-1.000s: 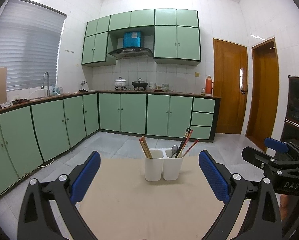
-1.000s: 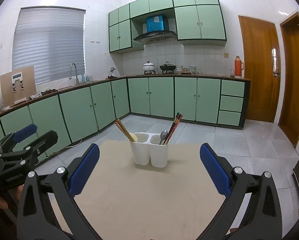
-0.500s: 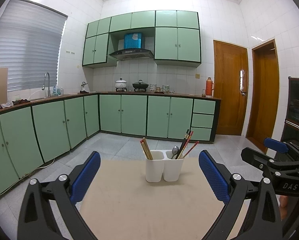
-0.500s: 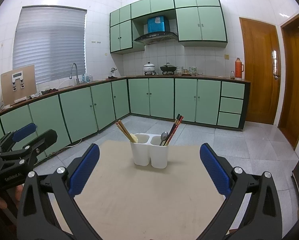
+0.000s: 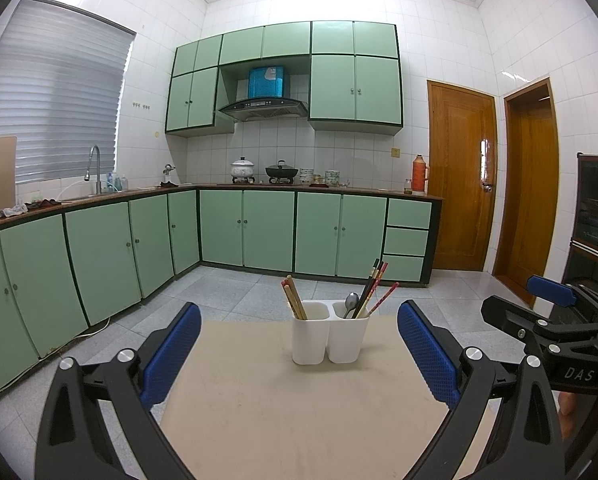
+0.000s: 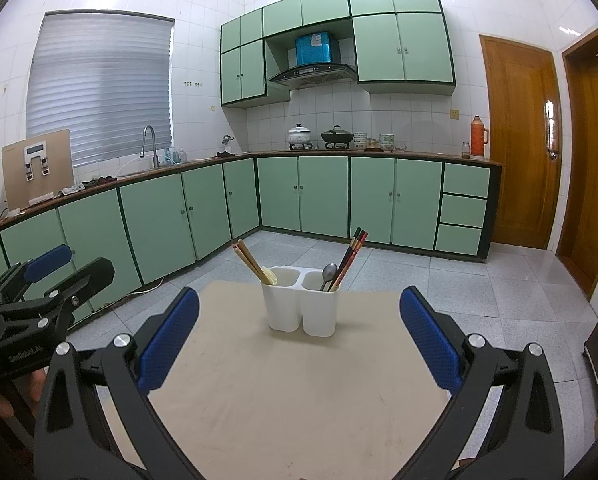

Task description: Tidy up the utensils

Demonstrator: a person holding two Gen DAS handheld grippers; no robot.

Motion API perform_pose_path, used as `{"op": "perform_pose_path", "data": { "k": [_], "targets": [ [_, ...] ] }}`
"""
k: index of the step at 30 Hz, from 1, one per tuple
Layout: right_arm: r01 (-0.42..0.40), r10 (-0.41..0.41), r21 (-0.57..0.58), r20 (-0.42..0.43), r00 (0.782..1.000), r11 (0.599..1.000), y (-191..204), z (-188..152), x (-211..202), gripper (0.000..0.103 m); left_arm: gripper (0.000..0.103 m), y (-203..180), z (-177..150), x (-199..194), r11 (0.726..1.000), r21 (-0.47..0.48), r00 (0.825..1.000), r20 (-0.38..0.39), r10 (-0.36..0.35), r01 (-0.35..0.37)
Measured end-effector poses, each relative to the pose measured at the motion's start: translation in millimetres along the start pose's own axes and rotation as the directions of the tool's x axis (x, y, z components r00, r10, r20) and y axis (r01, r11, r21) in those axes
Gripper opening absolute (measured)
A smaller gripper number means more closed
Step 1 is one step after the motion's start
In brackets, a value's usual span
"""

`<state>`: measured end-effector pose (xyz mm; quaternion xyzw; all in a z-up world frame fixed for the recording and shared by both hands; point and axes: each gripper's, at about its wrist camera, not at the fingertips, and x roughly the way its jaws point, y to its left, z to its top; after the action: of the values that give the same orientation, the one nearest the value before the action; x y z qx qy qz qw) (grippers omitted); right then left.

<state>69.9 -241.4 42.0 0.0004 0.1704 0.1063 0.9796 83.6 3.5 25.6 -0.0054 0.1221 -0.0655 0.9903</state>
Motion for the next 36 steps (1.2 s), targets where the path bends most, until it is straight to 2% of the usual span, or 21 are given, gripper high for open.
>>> {"op": "perform_pose_path", "data": {
  "k": [36],
  "targets": [
    [0.0, 0.0, -0.002, -0.006, 1.0, 1.0, 1.0, -4.0, 5.4, 0.097, 0.097, 3.0, 1.0, -0.4, 1.0, -0.004, 1.0, -0.007, -0.003, 0.003]
  ]
}}
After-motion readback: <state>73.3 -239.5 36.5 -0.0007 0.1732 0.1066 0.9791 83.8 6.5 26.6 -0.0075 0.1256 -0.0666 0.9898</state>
